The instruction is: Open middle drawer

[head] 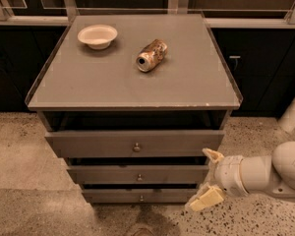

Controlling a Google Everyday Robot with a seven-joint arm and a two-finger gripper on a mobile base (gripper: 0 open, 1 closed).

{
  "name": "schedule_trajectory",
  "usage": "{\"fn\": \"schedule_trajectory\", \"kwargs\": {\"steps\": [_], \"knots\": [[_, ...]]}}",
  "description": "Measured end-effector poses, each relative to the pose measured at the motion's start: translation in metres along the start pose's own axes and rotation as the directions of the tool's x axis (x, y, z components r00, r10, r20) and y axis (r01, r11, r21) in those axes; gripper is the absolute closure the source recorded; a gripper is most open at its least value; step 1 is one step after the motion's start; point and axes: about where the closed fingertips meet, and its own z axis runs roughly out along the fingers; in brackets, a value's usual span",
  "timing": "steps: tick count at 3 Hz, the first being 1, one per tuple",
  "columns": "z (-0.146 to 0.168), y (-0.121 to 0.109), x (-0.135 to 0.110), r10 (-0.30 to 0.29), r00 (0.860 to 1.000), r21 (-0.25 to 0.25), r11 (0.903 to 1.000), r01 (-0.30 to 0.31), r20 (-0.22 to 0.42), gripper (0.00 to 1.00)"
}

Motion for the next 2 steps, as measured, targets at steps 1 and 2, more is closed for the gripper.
{"fn": "schedule_trajectory", "kwargs": {"steps": [1,2], "knots": [[0.003,0.001,0.002,0.005,1.000,-0.007,1.0000,-0.005,0.002,0.00],[0.004,0.004,0.016,0.043,0.999,0.029,0.9986,-0.043,0.010,0.00]]}}
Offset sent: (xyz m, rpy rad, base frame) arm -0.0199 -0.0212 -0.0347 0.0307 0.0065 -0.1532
